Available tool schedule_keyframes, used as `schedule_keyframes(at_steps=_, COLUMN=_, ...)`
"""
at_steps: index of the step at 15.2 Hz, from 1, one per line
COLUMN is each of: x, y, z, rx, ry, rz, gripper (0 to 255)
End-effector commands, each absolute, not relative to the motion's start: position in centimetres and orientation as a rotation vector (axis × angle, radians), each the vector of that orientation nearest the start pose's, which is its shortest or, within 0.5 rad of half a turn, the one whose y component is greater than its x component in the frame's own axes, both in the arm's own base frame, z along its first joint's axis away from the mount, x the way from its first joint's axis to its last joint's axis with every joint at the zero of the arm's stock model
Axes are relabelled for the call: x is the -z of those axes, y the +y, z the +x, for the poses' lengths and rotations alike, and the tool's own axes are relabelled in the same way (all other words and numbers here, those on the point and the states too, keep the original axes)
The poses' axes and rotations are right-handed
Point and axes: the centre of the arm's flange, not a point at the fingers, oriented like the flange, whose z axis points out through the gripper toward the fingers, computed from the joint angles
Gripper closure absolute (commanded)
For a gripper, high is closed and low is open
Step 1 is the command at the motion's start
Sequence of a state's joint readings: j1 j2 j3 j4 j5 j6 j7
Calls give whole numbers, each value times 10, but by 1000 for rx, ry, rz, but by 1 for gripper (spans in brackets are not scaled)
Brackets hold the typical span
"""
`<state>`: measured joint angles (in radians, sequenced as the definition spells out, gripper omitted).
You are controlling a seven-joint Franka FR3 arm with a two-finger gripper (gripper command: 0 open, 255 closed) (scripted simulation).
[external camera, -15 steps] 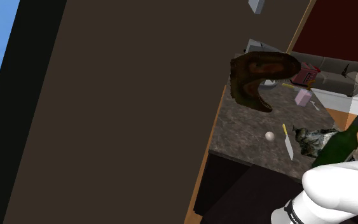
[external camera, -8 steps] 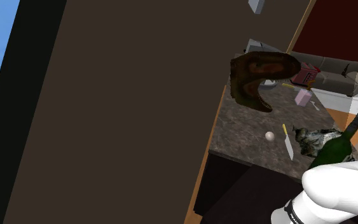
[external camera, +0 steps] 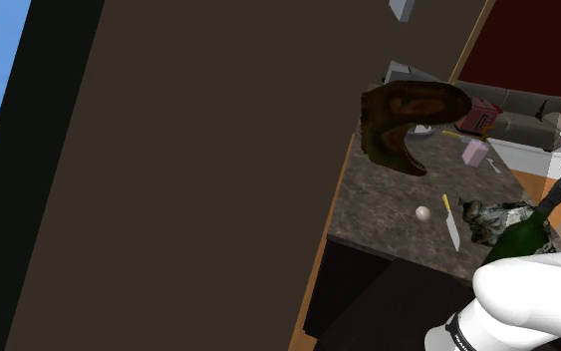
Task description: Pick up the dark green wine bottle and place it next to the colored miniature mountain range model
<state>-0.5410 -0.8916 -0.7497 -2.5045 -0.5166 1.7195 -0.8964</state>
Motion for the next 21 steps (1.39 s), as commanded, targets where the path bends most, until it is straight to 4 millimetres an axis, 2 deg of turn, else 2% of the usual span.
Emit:
schedule_keyframes(at_steps=1, x=-472, y=-355, z=32, rx=40, ry=116, rz=-3087, gripper=255)
schedule_keyframes(at_steps=4, x=-472, y=-355, z=32, rx=40, ry=116, rz=-3087, gripper=255)
schedule_keyframes(at_steps=5, x=-471, y=-355, z=32, rx=40, ry=116, rz=-3087, gripper=0)
schedule_keyframes(at_steps=10, x=-472, y=-355, z=32, rx=40, ry=116, rz=-3088, gripper=0)
schedule_keyframes(at_steps=14, x=-522, y=-357, z=31, rx=40, ry=116, rz=-3088, gripper=0)
schedule_keyframes(at_steps=21, x=-522, y=-357, z=31, rx=40, ry=116, rz=-3087, gripper=0)
